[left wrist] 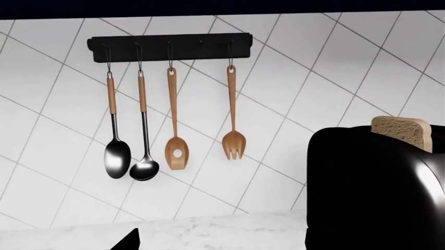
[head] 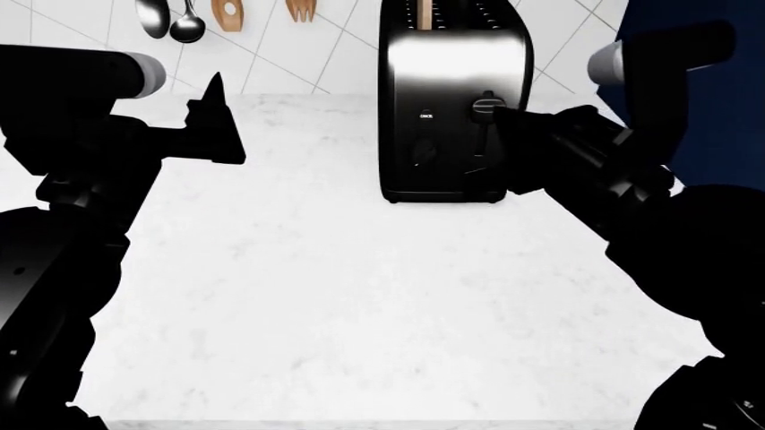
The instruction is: Push down the lever of the toaster to turn it on.
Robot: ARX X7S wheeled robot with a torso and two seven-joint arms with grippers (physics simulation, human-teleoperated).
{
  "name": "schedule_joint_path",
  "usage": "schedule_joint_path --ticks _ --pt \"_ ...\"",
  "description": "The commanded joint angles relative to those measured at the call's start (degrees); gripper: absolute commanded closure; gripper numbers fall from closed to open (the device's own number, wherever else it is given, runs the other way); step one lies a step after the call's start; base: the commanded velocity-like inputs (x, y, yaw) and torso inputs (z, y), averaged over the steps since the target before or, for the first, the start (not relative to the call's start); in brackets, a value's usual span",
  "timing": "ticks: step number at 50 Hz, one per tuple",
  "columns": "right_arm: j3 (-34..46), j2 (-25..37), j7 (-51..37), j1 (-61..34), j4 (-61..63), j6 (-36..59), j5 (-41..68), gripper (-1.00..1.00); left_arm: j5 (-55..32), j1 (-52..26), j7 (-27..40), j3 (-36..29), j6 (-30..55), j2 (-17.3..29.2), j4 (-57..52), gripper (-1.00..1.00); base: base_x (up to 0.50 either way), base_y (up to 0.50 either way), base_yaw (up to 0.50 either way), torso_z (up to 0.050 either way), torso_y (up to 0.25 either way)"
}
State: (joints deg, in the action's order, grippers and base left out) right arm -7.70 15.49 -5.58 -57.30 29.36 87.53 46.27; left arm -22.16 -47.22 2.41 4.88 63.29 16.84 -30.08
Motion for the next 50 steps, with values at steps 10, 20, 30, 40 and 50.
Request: schedule_joint_path --ticks 10,20,30,40,50 --pt "5.1 -0.8 -7.2 -0.7 -6.1 -3.9 -1.0 1.00 -0.4 0.1 0.4 0.0 -0.3 0.2 0.1 -1.00 0.00 0.00 0.00 0.000 0.000" --pt "7.5 -0.6 -6.2 -0.3 -8.2 -6.4 -1.0 1.00 -0.8 0.3 0.6 0.2 -0.2 0.4 -0.2 -1.00 0.00 0.00 0.00 0.000 0.000" --pt "9.1 -0.5 -6.4 -1.9 -11.7 -9.7 -3.1 1.00 -1.0 0.1 0.8 0.1 -0.2 0.4 0.1 -1.00 0.00 0.00 0.00 0.000 0.000" --pt "9.8 -0.4 -6.8 -2.9 -13.9 -12.7 -4.9 1.00 -1.0 0.4 1.0 -0.3 -0.7 0.4 0.4 -1.00 0.00 0.00 0.00 0.000 0.000" --pt "12.0 -0.4 -6.3 -2.7 -17.0 -14.9 -6.3 1.00 -1.2 0.2 1.2 -0.3 -0.9 0.5 0.8 -1.00 0.00 0.00 0.00 0.000 0.000"
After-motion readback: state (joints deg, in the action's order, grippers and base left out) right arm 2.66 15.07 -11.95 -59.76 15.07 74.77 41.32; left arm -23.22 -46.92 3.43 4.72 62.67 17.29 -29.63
